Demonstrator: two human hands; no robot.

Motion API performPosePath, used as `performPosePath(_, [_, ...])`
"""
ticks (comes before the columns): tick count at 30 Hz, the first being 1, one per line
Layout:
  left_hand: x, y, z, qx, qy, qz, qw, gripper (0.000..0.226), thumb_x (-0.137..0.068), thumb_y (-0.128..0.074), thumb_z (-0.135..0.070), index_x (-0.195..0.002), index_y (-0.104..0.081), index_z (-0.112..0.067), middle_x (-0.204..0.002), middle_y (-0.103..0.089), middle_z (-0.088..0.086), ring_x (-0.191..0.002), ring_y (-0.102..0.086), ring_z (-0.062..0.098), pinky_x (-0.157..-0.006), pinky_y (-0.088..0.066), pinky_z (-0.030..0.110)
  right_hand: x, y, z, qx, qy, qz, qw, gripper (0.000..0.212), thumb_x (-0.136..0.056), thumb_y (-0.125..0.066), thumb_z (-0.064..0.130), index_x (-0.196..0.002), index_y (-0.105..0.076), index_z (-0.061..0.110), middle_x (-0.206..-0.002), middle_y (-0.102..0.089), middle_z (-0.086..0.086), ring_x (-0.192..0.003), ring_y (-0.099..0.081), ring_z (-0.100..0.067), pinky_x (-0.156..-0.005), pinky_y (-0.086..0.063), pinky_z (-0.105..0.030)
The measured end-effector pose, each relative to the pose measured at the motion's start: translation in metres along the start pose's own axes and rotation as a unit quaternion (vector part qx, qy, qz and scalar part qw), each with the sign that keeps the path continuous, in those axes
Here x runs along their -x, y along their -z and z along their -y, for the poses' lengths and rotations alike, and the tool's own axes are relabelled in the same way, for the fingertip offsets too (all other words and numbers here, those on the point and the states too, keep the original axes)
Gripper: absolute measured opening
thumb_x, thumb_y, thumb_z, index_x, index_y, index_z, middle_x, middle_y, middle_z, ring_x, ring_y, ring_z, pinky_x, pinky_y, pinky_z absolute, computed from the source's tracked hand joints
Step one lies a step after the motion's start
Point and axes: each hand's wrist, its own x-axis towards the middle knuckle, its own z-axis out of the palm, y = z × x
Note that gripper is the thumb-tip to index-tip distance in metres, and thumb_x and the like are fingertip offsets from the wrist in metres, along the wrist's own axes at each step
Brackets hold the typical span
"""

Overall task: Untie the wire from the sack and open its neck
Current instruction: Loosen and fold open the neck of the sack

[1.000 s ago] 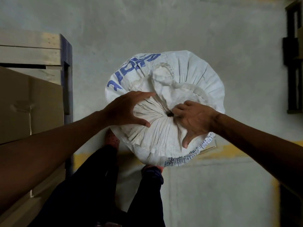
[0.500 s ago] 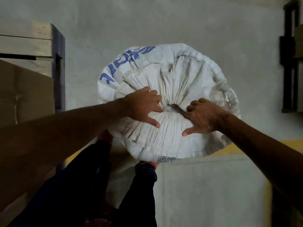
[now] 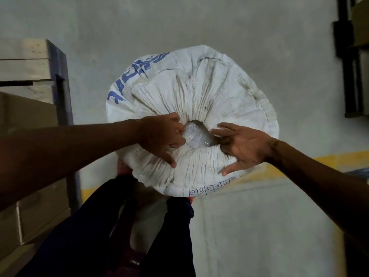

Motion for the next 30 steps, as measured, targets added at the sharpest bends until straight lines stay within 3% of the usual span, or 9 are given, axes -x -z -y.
performPosePath(5, [0.001, 0.002, -0.009, 0.013, 0.079, 0.061, 0.995, 0.082, -0.074, -0.048, -0.100, -0.098, -0.054, -0.022, -0.060, -0.052, -0.007, -0.061, -0.058, 0.022, -0.084, -0.040, 0.030, 0.014, 0.008, 0.006, -0.091, -0.109, -0.016, 0.990, 0.080, -0.084, -0.031, 0.095, -0.120, -0.043, 0.025, -0.089, -0.063, -0.002, -0.093, -0.060, -0.027, -0.090, -0.033, -0.039])
performPosePath(7, [0.003, 0.008, -0.016, 0.010, 0.131, 0.055, 0.990, 0.093, -0.071, -0.054, -0.098, -0.120, -0.064, -0.020, -0.052, -0.041, -0.012, -0.057, -0.060, 0.021, -0.081, -0.038, 0.025, 0.019, 0.007, 0.008, -0.123, -0.154, -0.017, 0.980, 0.089, -0.082, -0.029, 0.097, -0.135, -0.043, 0.026, -0.095, -0.066, 0.000, -0.096, -0.058, -0.024, -0.090, -0.037, -0.040])
performPosePath(11, [0.018, 0.013, -0.024, 0.026, 0.192, 0.052, 0.980, 0.095, -0.077, -0.045, -0.097, -0.142, -0.056, -0.028, -0.079, -0.075, -0.008, -0.075, -0.075, 0.019, -0.087, -0.053, 0.033, 0.026, -0.001, 0.019, -0.172, -0.233, -0.050, 0.956, 0.098, -0.082, -0.025, 0.098, -0.152, -0.040, 0.031, -0.131, -0.069, 0.004, -0.115, -0.061, -0.023, -0.096, -0.044, -0.045])
performPosePath(15, [0.031, 0.012, -0.035, 0.021, 0.267, -0.023, 0.963, 0.104, -0.076, -0.033, -0.101, -0.155, -0.045, -0.035, -0.083, -0.077, -0.008, -0.072, -0.076, 0.020, -0.063, -0.048, 0.028, 0.023, -0.006, 0.035, -0.219, -0.341, -0.123, 0.906, 0.102, -0.083, -0.024, 0.097, -0.157, -0.034, 0.028, -0.116, -0.069, -0.001, -0.101, -0.067, -0.027, -0.086, -0.047, -0.043])
performPosePath(17, [0.029, 0.012, -0.040, 0.026, 0.311, -0.037, 0.949, 0.109, -0.074, -0.025, -0.103, -0.162, -0.024, -0.039, -0.100, -0.079, -0.006, -0.083, -0.077, 0.023, -0.065, -0.047, 0.030, 0.016, -0.006, 0.040, -0.215, -0.390, -0.145, 0.883, 0.104, -0.083, -0.022, 0.096, -0.161, -0.027, 0.028, -0.115, -0.066, -0.004, -0.097, -0.067, -0.029, -0.083, -0.046, -0.042])
performPosePath(20, [0.017, 0.020, -0.042, 0.049, 0.380, -0.047, 0.922, 0.112, -0.071, -0.029, -0.103, -0.161, -0.017, -0.036, -0.114, -0.078, -0.002, -0.093, -0.077, 0.031, -0.073, -0.053, 0.036, 0.001, -0.002, 0.038, -0.216, -0.446, -0.161, 0.854, 0.101, -0.084, -0.030, 0.093, -0.162, -0.020, 0.030, -0.123, -0.060, -0.010, -0.099, -0.066, -0.034, -0.083, -0.048, -0.045])
performPosePath(25, [-0.007, 0.042, -0.034, 0.046, 0.410, -0.126, 0.902, 0.101, -0.075, -0.047, -0.093, -0.154, -0.020, -0.037, -0.088, -0.078, 0.005, -0.068, -0.073, 0.035, -0.062, -0.049, 0.036, -0.025, 0.006, 0.017, -0.184, -0.524, -0.154, 0.817, 0.103, -0.081, -0.031, 0.096, -0.161, -0.018, 0.033, -0.135, -0.055, -0.014, -0.111, -0.061, -0.039, -0.090, -0.047, -0.052])
performPosePath(28, [-0.007, 0.034, -0.018, -0.032, 0.422, -0.089, 0.902, 0.114, -0.074, -0.023, -0.104, -0.164, -0.010, -0.036, -0.065, -0.070, 0.001, -0.052, -0.063, 0.027, -0.059, -0.048, 0.034, -0.034, 0.003, 0.012, -0.150, -0.542, -0.129, 0.817, 0.113, -0.073, -0.045, 0.097, -0.162, -0.016, 0.033, -0.137, -0.055, -0.014, -0.116, -0.057, -0.040, -0.092, -0.044, -0.054])
performPosePath(30, [0.000, 0.025, -0.015, -0.046, 0.399, -0.060, 0.914, 0.118, -0.075, -0.017, -0.104, -0.167, -0.005, -0.032, -0.065, -0.072, -0.001, -0.060, -0.068, 0.028, -0.075, -0.050, 0.040, -0.031, -0.002, 0.012, -0.140, -0.536, -0.108, 0.825, 0.126, -0.064, -0.059, 0.095, -0.164, -0.013, 0.033, -0.138, -0.054, -0.014, -0.114, -0.055, -0.040, -0.091, -0.042, -0.053])
